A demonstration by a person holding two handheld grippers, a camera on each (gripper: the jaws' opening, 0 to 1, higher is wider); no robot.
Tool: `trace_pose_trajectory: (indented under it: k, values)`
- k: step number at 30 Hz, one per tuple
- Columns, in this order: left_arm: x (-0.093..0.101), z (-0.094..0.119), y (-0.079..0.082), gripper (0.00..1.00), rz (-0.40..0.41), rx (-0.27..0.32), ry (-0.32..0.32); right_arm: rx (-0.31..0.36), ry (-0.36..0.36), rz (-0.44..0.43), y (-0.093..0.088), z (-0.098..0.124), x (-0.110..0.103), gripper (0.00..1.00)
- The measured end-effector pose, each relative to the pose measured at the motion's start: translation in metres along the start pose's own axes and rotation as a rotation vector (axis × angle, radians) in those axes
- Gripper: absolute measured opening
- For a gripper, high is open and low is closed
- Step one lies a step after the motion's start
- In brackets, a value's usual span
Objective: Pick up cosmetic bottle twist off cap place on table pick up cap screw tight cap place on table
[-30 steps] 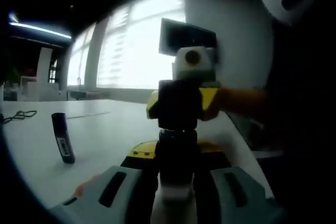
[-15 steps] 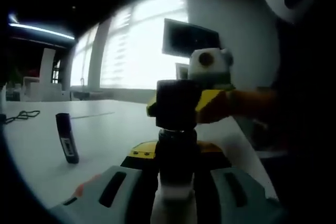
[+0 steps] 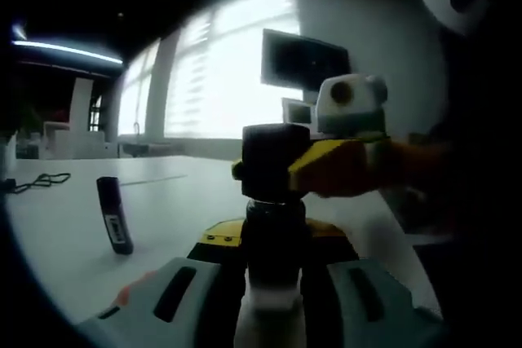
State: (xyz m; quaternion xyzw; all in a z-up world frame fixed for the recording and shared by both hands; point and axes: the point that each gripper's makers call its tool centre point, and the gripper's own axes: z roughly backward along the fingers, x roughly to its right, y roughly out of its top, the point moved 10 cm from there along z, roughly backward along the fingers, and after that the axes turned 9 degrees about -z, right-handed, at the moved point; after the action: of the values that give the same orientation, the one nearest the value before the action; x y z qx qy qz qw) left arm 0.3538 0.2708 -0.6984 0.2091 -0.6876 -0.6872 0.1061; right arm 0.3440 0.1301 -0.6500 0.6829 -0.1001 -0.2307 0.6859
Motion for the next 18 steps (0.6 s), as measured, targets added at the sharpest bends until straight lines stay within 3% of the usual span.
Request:
trace_pose_trajectory:
  k: [10, 18]
  values:
    - [-0.0036, 0.0001, -0.0007, 0.15, -0.011, -0.01, 0.051, 0.039, -0.116, -0.022, -0.0025, -0.0036, -0.0042, 0.14]
    - [-0.0058, 0.0004, -0.0007, 0.15, -0.018, -0.016, 0.081, 0.046, -0.159, -0.018, -0.0025, -0.0059, -0.0054, 0.14]
